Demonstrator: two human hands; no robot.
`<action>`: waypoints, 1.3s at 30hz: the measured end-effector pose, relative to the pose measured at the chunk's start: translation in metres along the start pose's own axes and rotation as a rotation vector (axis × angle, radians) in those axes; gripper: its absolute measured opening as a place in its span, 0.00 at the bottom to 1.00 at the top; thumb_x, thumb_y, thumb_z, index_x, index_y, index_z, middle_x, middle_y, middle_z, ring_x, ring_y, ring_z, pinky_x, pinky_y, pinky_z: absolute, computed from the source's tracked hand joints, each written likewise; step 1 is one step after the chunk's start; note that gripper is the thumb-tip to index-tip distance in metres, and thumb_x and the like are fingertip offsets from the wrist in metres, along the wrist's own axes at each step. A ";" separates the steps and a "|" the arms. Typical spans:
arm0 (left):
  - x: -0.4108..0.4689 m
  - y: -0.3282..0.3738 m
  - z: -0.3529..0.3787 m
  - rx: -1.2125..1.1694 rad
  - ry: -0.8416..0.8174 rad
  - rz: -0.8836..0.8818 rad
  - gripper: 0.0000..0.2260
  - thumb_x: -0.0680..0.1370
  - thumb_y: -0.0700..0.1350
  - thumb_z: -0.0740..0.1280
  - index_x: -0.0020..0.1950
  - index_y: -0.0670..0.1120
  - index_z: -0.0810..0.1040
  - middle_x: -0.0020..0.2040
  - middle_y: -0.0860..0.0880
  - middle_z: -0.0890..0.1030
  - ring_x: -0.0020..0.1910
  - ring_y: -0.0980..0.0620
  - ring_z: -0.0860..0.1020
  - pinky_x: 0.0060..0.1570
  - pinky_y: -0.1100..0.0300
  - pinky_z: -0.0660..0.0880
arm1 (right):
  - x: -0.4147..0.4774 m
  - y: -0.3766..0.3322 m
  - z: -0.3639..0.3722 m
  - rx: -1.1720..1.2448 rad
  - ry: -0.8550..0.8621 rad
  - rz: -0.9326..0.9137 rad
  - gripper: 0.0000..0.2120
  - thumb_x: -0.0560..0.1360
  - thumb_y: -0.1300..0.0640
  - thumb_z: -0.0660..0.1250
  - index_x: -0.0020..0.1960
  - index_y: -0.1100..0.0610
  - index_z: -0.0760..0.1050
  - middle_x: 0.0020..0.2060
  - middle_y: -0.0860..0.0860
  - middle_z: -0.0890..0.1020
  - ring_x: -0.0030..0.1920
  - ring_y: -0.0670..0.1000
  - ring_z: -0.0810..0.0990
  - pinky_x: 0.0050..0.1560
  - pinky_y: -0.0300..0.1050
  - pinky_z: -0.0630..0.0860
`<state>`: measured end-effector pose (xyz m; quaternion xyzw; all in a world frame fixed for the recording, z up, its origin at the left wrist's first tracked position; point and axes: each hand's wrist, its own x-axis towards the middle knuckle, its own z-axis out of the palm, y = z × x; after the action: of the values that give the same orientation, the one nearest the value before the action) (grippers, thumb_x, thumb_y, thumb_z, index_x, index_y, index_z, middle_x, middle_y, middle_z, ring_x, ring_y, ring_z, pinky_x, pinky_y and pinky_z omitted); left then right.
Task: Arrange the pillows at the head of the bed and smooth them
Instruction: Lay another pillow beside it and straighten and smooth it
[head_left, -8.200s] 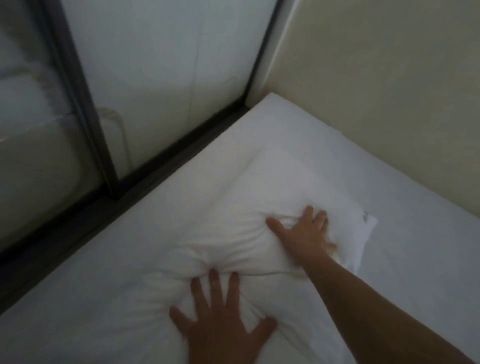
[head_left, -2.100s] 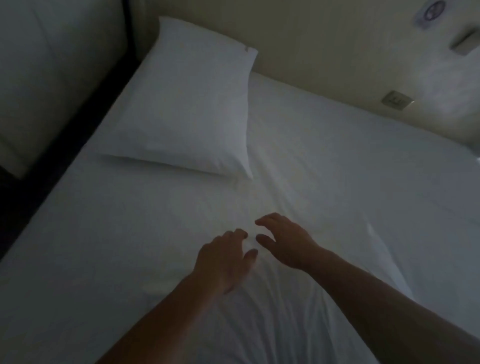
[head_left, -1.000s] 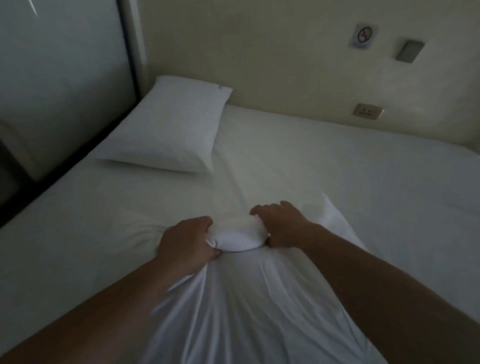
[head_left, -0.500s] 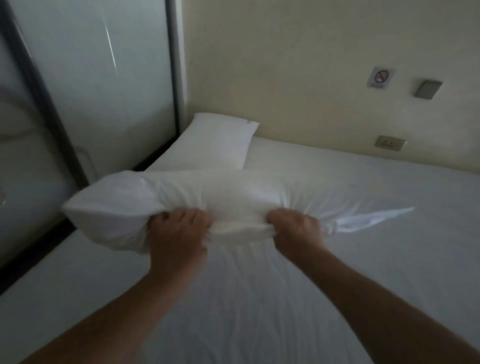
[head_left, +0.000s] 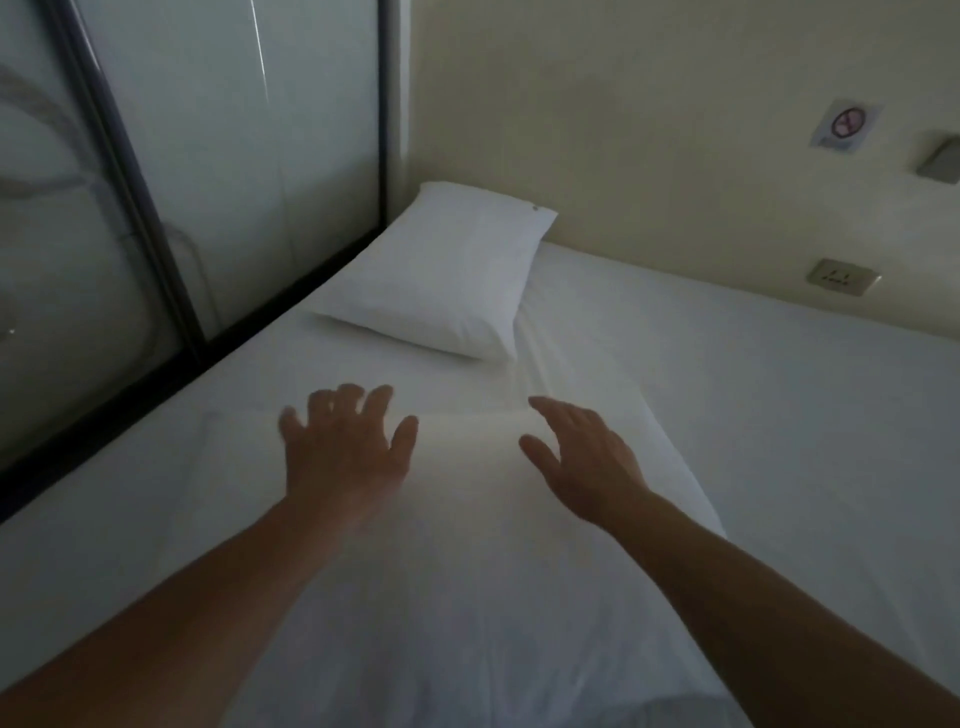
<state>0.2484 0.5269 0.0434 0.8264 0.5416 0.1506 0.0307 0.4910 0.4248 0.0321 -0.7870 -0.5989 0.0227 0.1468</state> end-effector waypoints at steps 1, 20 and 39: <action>-0.001 -0.016 0.016 0.055 -0.161 -0.104 0.31 0.73 0.69 0.42 0.72 0.57 0.58 0.74 0.45 0.62 0.72 0.40 0.57 0.65 0.33 0.54 | 0.002 0.012 0.014 -0.031 -0.076 0.065 0.29 0.75 0.34 0.46 0.73 0.43 0.53 0.75 0.45 0.60 0.73 0.50 0.56 0.69 0.58 0.57; -0.068 -0.084 0.058 -0.060 -0.472 -0.102 0.48 0.58 0.81 0.40 0.74 0.61 0.41 0.78 0.50 0.40 0.75 0.45 0.38 0.67 0.32 0.40 | -0.016 0.041 0.058 0.049 -0.309 0.475 0.49 0.58 0.18 0.47 0.74 0.38 0.45 0.77 0.46 0.45 0.75 0.54 0.44 0.69 0.68 0.46; -0.046 -0.032 0.048 -0.044 -0.090 0.291 0.11 0.62 0.48 0.76 0.30 0.47 0.75 0.25 0.47 0.78 0.23 0.47 0.77 0.31 0.57 0.73 | -0.022 -0.047 0.069 -0.084 0.073 0.123 0.09 0.73 0.58 0.66 0.51 0.51 0.80 0.45 0.53 0.82 0.50 0.57 0.78 0.48 0.49 0.73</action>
<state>0.2169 0.5041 -0.0194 0.9012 0.4110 0.1279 0.0510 0.4267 0.4295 -0.0245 -0.8281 -0.5439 -0.0223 0.1339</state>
